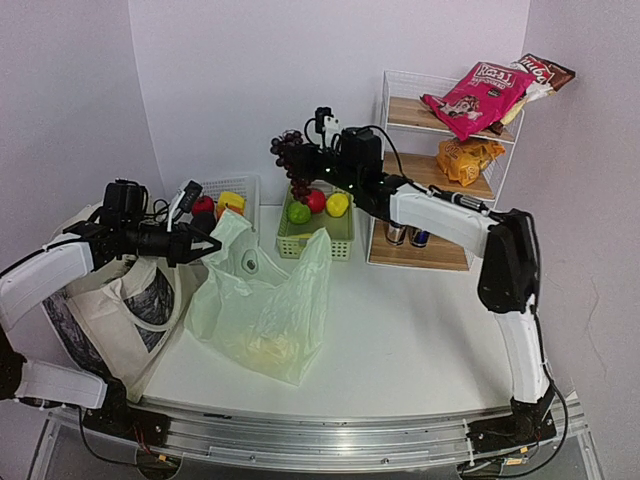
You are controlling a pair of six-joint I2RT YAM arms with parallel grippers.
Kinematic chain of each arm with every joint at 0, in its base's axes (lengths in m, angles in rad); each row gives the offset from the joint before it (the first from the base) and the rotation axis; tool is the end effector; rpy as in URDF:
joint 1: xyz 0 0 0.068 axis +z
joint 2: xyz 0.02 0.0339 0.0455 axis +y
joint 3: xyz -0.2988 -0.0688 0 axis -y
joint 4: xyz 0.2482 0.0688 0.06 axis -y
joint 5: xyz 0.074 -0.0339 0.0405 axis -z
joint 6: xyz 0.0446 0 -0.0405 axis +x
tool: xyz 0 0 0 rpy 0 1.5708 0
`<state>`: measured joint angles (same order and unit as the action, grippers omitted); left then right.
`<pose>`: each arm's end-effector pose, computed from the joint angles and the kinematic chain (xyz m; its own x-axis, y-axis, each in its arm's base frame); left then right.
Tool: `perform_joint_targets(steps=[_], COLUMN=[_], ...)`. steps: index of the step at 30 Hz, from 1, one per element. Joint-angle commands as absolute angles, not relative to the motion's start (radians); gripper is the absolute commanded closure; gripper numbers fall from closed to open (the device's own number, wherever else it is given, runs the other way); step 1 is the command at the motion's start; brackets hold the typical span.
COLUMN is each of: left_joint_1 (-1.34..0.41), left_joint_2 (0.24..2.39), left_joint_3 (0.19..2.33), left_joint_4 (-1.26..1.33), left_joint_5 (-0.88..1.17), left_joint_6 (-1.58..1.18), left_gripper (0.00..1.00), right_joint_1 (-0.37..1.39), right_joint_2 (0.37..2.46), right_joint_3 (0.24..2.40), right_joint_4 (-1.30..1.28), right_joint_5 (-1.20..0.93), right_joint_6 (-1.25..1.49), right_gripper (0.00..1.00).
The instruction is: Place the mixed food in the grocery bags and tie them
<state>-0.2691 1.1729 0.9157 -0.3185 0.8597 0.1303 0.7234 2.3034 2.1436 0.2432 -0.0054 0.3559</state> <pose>0.2282 -0.0980 0.3277 -0.4182 0.2033 -0.8853 0.8477 0.4375 -0.3000 0.4440 0.3925 0.3653 -0.1735 0.3116 -0.9342 -0.6460 0.6800 0.3468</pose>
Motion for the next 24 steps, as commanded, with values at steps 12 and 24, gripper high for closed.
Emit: perform_joint_targets(steps=[12,24], left_joint_1=[-0.263,-0.261], left_joint_2=[1.112,1.097], left_joint_3=[0.926,0.880], left_joint_4=[-0.212,-0.128], left_joint_5=[0.919,0.928], left_joint_6=[-0.244,-0.375], left_gripper=[1.00,1.00], right_joint_1=[0.973,1.044], right_joint_2=[1.858,2.055], right_joint_3=[1.546,1.528], right_joint_4=[0.618,0.855], right_joint_5=[0.050,0.148], right_joint_6=[0.477,0.591], right_gripper=[1.00,1.00])
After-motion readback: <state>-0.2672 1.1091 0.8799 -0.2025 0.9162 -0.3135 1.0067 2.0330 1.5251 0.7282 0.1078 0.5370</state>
